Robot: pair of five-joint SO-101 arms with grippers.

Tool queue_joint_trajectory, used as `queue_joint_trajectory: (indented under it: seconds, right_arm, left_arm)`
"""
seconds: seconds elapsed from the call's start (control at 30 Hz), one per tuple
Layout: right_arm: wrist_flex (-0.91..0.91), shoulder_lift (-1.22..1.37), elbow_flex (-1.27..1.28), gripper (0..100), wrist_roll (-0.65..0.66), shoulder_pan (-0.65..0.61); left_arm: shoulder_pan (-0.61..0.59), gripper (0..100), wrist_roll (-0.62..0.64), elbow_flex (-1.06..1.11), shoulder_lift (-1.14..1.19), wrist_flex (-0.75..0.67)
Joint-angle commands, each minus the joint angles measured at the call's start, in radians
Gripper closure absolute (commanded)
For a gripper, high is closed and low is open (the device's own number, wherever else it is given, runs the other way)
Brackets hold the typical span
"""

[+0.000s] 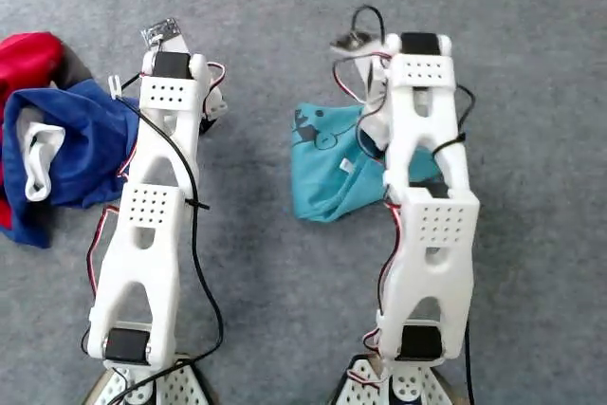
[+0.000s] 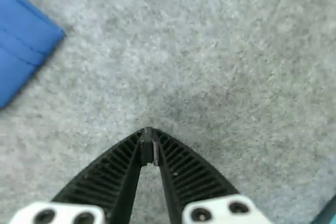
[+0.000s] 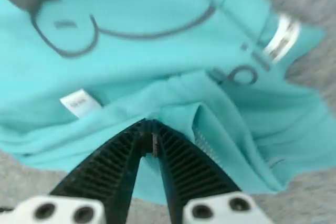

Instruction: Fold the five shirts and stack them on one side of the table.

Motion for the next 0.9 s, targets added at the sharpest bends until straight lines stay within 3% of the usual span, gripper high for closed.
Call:
queue_joint_trajectory:
  seconds: [0.0,0.23,0.37,0.67,0.87]
  right_arm:
    - [0.012,-0.159,0.168,98.4,0.029,0.084]
    - [0.005,-0.487,0.440,98.4,0.173,0.324]
    - [-0.035,-0.573,0.479,98.4,0.187,0.362]
    - [-0.311,-0.478,0.406,98.4,-0.023,0.015]
    - [-0.358,-0.239,0.213,98.4,-0.112,-0.025]
  left_arm:
    - [-0.028,97,-0.011,-0.038,-0.020,0.005]
    - [-0.025,97,-0.011,-0.038,-0.017,-0.011]
    - [-0.025,97,-0.011,-0.038,-0.015,-0.015]
    - [-0.024,97,-0.011,-0.036,-0.015,-0.012]
    - [-0.027,97,-0.011,-0.036,-0.015,-0.011]
